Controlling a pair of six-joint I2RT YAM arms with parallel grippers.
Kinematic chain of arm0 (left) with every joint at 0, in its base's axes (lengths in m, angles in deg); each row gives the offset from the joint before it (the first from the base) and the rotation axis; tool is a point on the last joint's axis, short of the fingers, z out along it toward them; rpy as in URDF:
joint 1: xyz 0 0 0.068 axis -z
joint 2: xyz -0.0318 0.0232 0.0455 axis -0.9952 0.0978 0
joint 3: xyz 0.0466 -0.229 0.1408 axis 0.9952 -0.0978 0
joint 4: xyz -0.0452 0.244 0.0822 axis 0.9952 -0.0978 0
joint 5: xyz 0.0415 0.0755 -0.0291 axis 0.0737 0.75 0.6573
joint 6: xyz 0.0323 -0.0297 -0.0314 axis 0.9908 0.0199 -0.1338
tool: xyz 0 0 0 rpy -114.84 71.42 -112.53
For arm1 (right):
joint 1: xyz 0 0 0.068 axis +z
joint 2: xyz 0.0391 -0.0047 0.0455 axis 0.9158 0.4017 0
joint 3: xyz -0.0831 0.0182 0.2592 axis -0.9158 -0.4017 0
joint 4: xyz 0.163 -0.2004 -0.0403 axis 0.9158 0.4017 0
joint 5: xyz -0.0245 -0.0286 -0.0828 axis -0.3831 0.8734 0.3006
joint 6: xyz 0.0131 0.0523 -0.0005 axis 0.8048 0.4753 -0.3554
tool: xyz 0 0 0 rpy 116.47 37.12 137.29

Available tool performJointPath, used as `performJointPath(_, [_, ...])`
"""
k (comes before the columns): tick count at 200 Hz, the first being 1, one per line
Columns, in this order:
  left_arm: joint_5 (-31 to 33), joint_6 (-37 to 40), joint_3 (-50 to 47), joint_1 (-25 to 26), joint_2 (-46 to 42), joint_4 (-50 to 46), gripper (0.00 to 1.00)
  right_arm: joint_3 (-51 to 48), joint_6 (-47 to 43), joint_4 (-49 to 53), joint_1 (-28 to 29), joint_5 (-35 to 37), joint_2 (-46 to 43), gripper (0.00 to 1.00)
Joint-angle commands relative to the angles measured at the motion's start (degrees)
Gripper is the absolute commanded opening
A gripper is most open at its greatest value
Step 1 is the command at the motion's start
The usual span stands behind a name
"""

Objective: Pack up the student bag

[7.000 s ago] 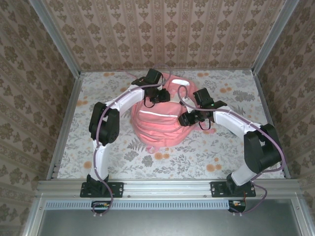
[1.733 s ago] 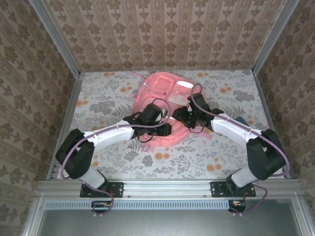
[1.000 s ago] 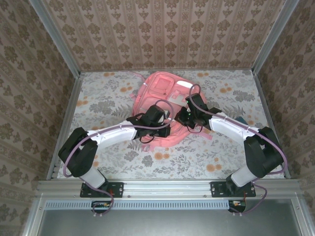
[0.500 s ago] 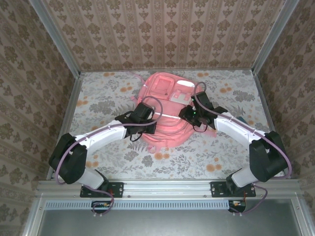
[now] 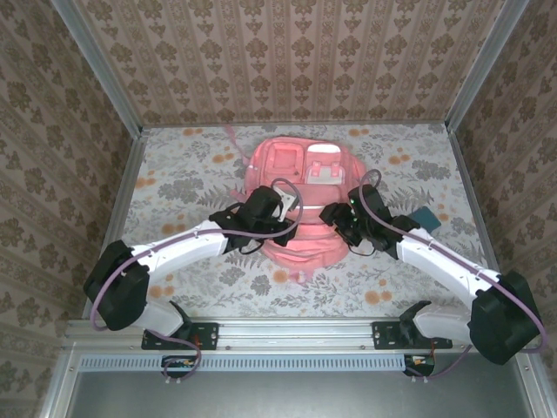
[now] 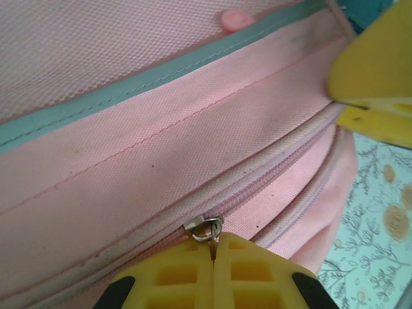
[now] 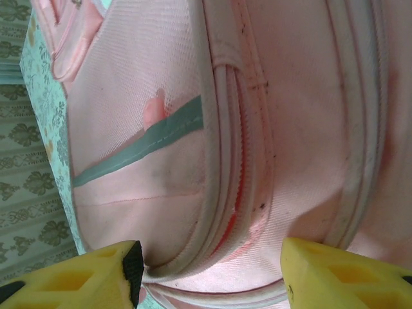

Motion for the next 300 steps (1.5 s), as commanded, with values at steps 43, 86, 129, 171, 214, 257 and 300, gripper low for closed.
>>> performJointPath(43, [-2.07, 2.42, 2.95, 1.43, 0.82, 2.50, 0.00, -0.61, 7.93, -4.20, 0.56, 1.66, 0.87, 0.50])
performJointPath(86, [7.95, 1.94, 4.27, 1.23, 0.67, -5.26, 0.00, 0.83, 5.84, -1.96, 0.15, 5.19, 2.52, 0.18])
performJointPath(129, [14.42, 1.10, 0.68, -2.61, -1.92, -10.22, 0.00, 3.20, 1.30, 2.92, -0.87, 9.22, 2.94, 0.10])
performJointPath(171, [14.61, 2.97, -3.22, -8.78, -3.97, -9.65, 0.00, 4.08, -0.48, 3.75, -1.80, 10.12, 3.68, 0.09])
performJointPath(214, [14.86, 5.65, -4.23, -16.76, -1.40, -3.70, 0.00, 6.45, -3.36, 4.86, -2.91, 9.86, 6.38, 0.08])
performJointPath(257, [9.90, 8.01, -0.72, -20.87, 2.47, 0.88, 0.00, 8.13, -5.39, 4.53, -3.72, 8.67, 9.20, 0.08])
performJointPath(300, [14.54, 4.60, -6.47, -21.43, -5.58, -4.40, 0.00, 10.47, -8.83, 4.88, -3.77, 4.70, 12.57, 0.08])
